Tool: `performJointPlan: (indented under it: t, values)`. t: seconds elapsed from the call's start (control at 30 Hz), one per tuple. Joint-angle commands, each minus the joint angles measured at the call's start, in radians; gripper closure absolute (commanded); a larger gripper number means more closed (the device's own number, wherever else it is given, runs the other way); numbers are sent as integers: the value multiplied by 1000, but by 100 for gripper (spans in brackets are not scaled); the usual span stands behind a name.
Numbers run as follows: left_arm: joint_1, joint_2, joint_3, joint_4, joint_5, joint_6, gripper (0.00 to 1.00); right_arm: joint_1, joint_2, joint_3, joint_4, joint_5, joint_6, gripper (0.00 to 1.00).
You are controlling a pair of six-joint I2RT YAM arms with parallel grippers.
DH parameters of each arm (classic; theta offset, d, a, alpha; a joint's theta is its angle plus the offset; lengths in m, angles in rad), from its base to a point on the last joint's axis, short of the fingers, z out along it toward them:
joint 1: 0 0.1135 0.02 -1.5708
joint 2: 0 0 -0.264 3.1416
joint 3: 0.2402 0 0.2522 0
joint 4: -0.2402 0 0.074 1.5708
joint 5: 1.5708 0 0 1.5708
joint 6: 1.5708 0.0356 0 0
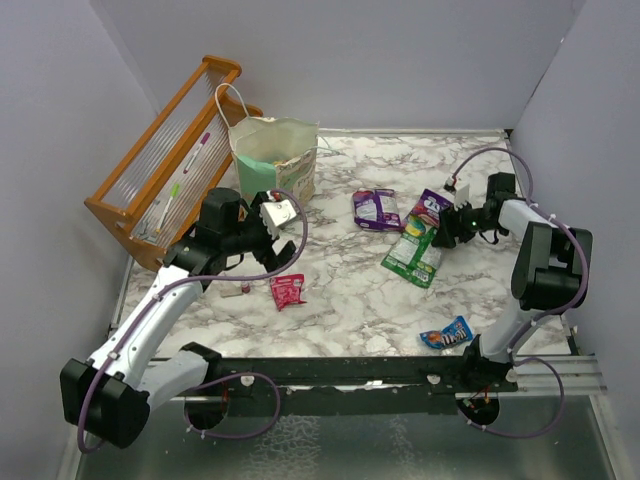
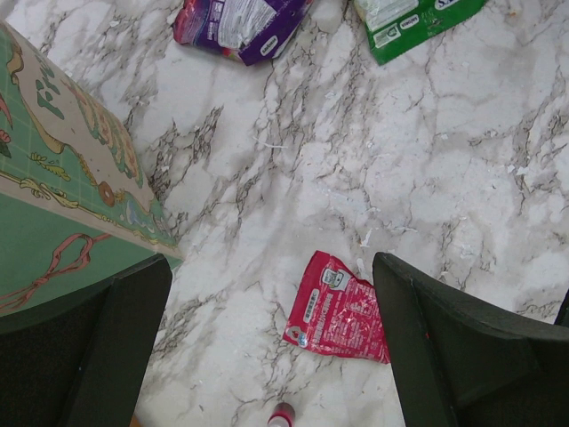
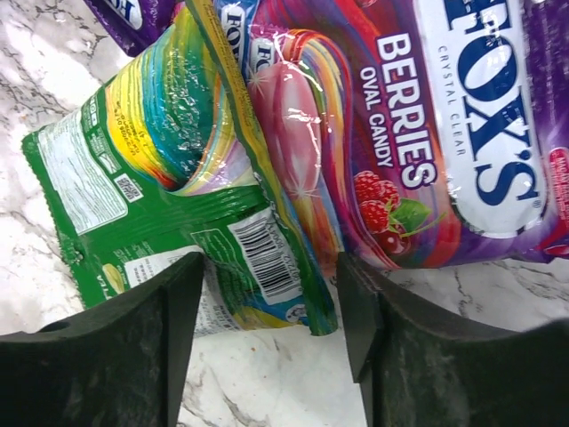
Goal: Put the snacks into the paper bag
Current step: Pick up the snack from the center of the board.
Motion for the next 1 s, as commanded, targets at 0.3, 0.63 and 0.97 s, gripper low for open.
performJointPlan:
  t: [0.3,0.63,0.97]
  values:
    - [-49,36,15,-2,-42,90,1,4,-18,-19,-60,-64,-90,90]
    - [-60,-5,43,59,-63,3,1,8,-178,-30,-190,-263,-220,98]
    - [-93,57,170,67,30,-61,11,92,-489,-79,-256,-394,-245,99]
